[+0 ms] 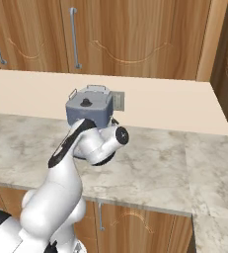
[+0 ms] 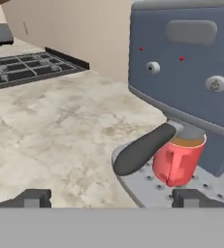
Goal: Pick up the brewed coffee from the coffee machine and place it next to the breakfast plate on the dining counter.
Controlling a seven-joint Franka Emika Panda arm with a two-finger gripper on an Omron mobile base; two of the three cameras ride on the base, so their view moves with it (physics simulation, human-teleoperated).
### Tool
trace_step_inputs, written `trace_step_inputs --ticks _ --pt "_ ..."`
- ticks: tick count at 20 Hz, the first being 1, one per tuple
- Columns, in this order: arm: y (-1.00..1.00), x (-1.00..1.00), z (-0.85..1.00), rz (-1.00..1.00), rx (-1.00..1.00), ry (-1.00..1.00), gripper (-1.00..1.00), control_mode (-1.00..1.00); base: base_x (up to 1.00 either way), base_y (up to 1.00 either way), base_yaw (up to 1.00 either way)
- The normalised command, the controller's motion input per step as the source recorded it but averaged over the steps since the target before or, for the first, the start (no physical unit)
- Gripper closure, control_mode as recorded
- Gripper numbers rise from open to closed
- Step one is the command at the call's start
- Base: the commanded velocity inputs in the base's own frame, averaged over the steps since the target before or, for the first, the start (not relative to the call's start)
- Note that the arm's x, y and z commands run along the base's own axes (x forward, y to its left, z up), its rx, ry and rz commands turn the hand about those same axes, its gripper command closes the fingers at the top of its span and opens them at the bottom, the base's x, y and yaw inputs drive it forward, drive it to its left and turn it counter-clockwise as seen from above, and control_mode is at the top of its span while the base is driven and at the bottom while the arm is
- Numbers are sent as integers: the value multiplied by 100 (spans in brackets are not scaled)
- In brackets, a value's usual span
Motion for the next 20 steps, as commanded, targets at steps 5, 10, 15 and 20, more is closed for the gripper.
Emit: trace_step_inputs --ticks 5,10,15,20 --pt "-5 12 -33 15 6 -28 -100 -100 0 0 0" --pt "0 41 -21 4 7 -14 -100 -100 0 0 0" --pt "0 30 -21 0 6 -8 -100 -100 0 0 0" --pt "0 23 -4 0 16 0 -100 -100 0 0 0"
